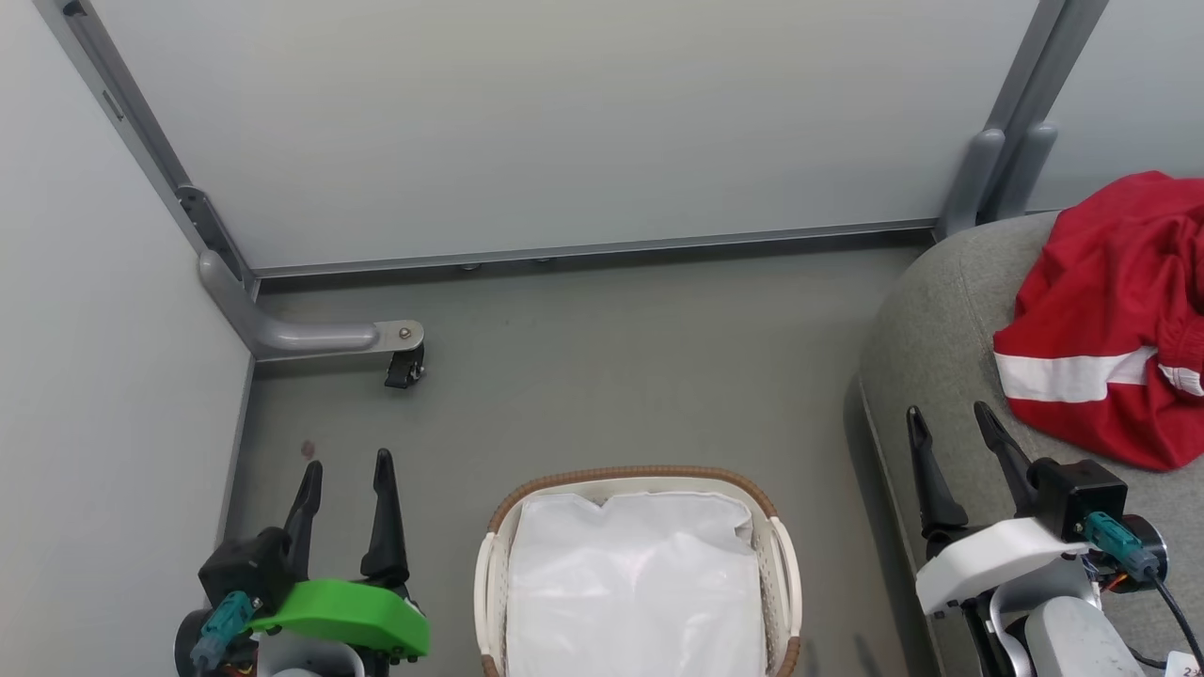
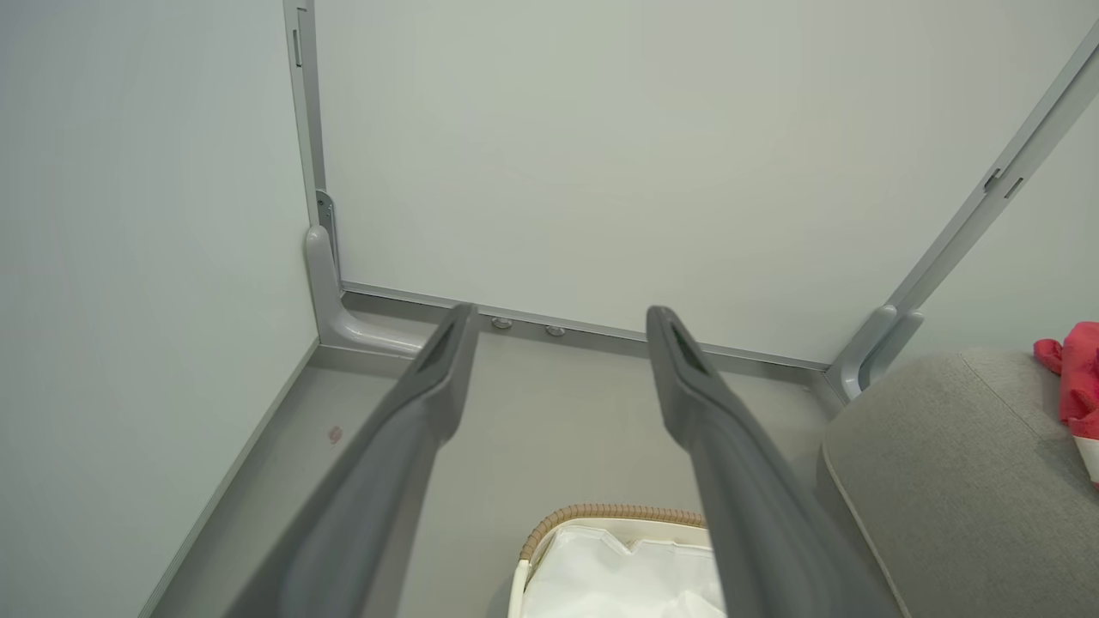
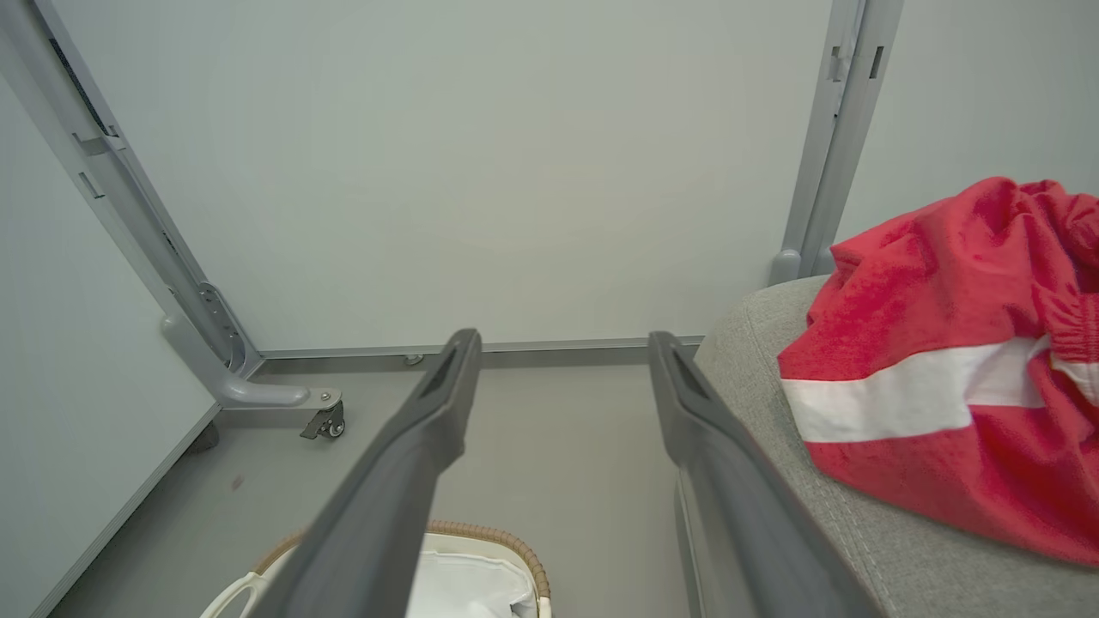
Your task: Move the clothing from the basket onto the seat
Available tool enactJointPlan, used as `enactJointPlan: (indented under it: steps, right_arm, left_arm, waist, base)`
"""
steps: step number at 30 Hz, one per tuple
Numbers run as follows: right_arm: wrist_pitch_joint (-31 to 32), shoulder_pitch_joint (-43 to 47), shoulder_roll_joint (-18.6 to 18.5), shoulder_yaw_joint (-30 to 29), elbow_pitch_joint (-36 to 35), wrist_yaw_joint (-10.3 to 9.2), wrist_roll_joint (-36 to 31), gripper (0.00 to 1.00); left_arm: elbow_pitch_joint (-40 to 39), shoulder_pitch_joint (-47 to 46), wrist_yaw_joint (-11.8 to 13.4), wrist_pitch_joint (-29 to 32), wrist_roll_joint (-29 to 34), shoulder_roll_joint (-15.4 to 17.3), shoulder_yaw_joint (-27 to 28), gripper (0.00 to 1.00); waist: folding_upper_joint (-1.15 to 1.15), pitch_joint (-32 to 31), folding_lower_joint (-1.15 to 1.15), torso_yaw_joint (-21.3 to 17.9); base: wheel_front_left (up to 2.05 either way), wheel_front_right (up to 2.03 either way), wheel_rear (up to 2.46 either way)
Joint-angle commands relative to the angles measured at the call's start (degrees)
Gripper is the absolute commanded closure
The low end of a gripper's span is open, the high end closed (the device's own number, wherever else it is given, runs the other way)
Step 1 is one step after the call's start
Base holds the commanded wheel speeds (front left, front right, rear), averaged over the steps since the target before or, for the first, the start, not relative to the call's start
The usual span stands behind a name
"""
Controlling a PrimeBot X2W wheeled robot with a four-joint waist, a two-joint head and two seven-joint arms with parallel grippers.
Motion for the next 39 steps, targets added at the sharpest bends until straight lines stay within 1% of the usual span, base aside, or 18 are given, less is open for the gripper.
enactJointPlan:
  steps: [1, 13, 14, 18, 30, 39]
  right_arm:
    - [-0.25, 0.53, -0.21, 0.00, -0.03, -0.08, 0.22, 0.00]
    - [-0.25, 0.62, -0.21, -0.05, -0.53, -0.08, 0.05, 0.00]
    - [0.04, 0.04, 0.05, -0.04, 0.03, 0.00, 0.00, 1.00]
    - [0.47, 0.91, 0.50, -0.19, 1.85, 0.00, 0.69, 1.00]
    - [3.91, 0.99, 0.38, -1.03, 0.83, -0.01, 13.81, 1.00]
    - [6.00, 1.20, 0.30, -1.43, 0.00, -0.01, 22.42, 1.00]
  left_arm:
    - [0.19, 0.73, 0.39, 0.00, -0.31, 0.05, -0.01, 0.00]
    - [0.96, 0.90, 0.10, 0.00, -0.83, 0.05, -0.26, 0.00]
    - [1.25, 0.04, 0.20, 0.01, -0.40, -0.01, -0.36, 1.00]
    - [2.91, 0.61, 0.16, 0.24, -1.05, -0.04, -0.29, 1.00]
    - [1.66, 0.14, -0.56, 3.66, -12.16, -0.03, 2.07, 1.00]
    - [0.79, -0.17, -1.05, 5.90, -19.46, -0.02, 3.59, 1.00]
  waist:
    - [0.00, -0.10, 0.00, -0.09]
    - [0.00, -0.34, 0.00, -0.08]
    - [0.00, -0.33, 0.00, -0.09]
    - [0.00, -0.35, 0.00, -0.11]
    - [0.00, -0.48, 0.00, -0.51]
    - [0.00, -0.58, 0.00, -0.80]
  base:
    - [0.00, 0.00, 0.00]
    - [0.00, 0.00, 0.00]
    - [0.00, 0.00, 0.00]
    - [0.00, 0.00, 0.00]
    - [0.00, 0.00, 0.00]
    - [0.00, 0.00, 0.00]
